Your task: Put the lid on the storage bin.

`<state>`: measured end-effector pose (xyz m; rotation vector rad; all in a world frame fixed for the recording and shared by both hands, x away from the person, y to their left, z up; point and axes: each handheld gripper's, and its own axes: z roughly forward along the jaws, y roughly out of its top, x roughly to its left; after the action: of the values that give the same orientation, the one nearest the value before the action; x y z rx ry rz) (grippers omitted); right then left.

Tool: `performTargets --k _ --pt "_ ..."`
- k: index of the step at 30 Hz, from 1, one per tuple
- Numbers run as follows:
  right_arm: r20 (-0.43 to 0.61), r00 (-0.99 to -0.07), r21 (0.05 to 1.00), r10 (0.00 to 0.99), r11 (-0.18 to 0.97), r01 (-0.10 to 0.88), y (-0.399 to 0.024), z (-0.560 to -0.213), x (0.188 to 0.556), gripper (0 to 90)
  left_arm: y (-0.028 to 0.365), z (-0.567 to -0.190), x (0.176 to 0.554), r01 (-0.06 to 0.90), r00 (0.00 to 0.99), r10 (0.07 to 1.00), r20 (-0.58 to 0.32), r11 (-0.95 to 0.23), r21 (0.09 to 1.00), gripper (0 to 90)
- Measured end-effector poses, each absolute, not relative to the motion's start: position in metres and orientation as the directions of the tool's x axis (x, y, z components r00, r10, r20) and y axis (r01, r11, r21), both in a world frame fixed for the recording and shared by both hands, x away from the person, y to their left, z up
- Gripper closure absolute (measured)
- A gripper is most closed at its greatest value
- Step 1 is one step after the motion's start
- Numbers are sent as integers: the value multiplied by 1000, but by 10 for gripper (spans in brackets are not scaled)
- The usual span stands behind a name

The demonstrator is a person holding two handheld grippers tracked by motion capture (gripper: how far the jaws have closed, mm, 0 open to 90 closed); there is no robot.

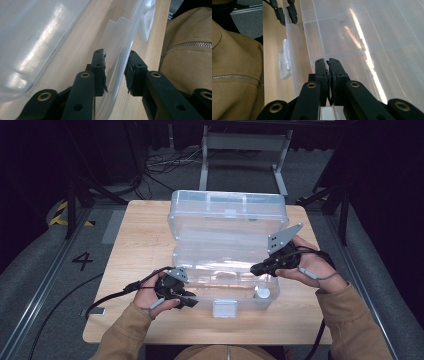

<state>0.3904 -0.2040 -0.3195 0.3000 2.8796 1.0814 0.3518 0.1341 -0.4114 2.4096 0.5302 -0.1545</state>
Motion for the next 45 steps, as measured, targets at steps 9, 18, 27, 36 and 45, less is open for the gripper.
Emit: performTargets --k 9,18,27,36,45 --pt "8 -978 659 206 735 160 -204 -320 389 867 146 -383 345 372 927 302 -224 -655 658 708" --pt "8 -976 662 216 731 167 -204 -320 388 864 151 -366 342 350 932 300 -201 -612 709 718" --pt "4 -975 661 220 731 168 -205 -320 387 862 163 -347 343 356 920 338 -198 -512 781 749" --pt "0 -975 662 221 731 166 -204 -320 386 861 171 -337 344 349 887 433 -161 -400 847 786" --pt "-4 -975 663 223 731 165 -204 -321 385 861 176 -330 345 362 858 473 -201 -279 890 799"
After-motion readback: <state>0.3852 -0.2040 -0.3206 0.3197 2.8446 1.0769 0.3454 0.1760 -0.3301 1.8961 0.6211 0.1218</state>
